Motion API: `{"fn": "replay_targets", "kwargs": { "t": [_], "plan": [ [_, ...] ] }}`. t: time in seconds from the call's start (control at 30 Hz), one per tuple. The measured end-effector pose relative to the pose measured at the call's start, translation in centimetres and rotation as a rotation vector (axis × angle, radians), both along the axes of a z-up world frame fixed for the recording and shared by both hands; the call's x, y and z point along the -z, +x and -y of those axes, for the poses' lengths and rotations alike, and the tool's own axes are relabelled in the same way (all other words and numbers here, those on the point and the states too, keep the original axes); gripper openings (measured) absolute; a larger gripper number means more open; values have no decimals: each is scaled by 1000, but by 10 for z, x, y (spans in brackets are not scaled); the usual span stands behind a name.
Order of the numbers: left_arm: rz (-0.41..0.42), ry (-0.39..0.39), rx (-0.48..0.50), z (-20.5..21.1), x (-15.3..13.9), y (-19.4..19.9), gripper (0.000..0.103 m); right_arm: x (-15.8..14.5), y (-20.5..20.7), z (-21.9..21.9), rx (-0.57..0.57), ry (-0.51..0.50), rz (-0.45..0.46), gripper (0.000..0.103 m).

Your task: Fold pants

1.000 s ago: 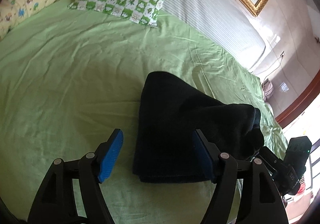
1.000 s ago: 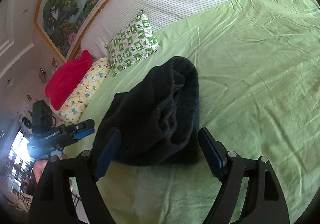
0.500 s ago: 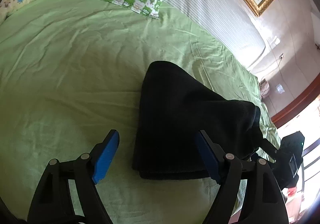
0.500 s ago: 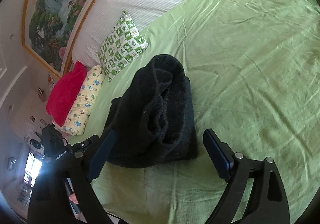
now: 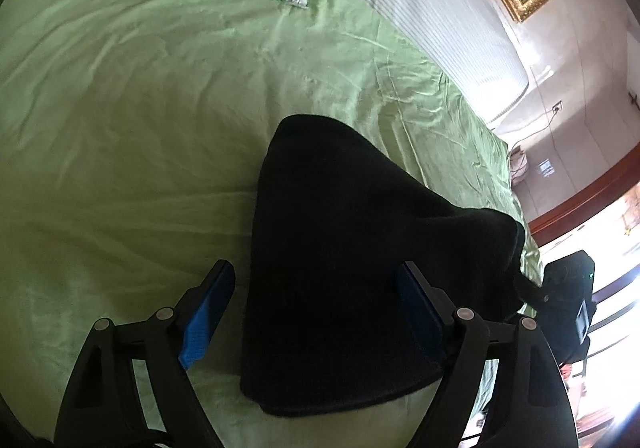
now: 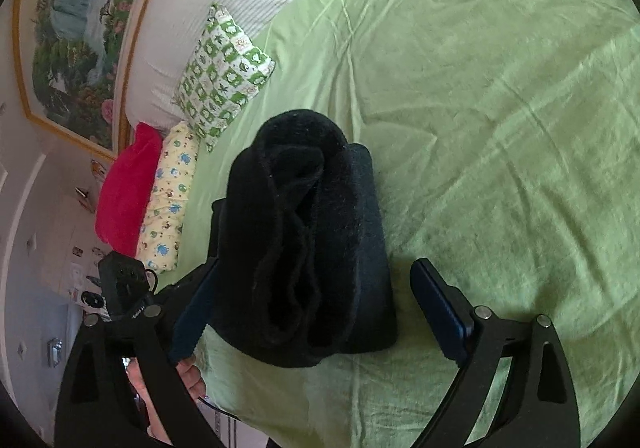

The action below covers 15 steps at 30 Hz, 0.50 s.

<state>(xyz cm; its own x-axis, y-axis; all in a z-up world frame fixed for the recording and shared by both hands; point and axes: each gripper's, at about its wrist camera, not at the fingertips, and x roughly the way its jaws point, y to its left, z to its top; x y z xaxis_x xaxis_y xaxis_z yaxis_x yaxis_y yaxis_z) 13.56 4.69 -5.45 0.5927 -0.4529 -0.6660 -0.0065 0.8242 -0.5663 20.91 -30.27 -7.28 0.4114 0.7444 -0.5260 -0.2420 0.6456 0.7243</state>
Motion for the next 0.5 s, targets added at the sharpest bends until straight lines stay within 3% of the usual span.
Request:
{"fn": "replay_targets", "kwargs": {
  "t": [0.23, 0.27, 0.3, 0.33, 0.43, 0.5],
  "plan": [
    [-17, -85, -19, -4, 13, 8, 84, 3, 4, -9, -33, -42, 71, 93],
    [-17, -83, -17, -3, 13, 9, 83, 3, 3, -10, -39, -44, 78, 88],
    [-16, -90, -8, 0, 12, 10, 74, 4, 2, -11, -45, -46, 80, 82],
    [-18, -104, 2, 1, 13, 10, 70, 8, 3, -13, -54, -37, 67, 71],
    [-7, -97, -9, 4, 12, 10, 67, 11, 1, -11, -44, -31, 80, 63],
    [3, -100, -12, 2, 13, 8, 60, 12, -2, -9, -40, -15, 92, 60]
  ]
}}
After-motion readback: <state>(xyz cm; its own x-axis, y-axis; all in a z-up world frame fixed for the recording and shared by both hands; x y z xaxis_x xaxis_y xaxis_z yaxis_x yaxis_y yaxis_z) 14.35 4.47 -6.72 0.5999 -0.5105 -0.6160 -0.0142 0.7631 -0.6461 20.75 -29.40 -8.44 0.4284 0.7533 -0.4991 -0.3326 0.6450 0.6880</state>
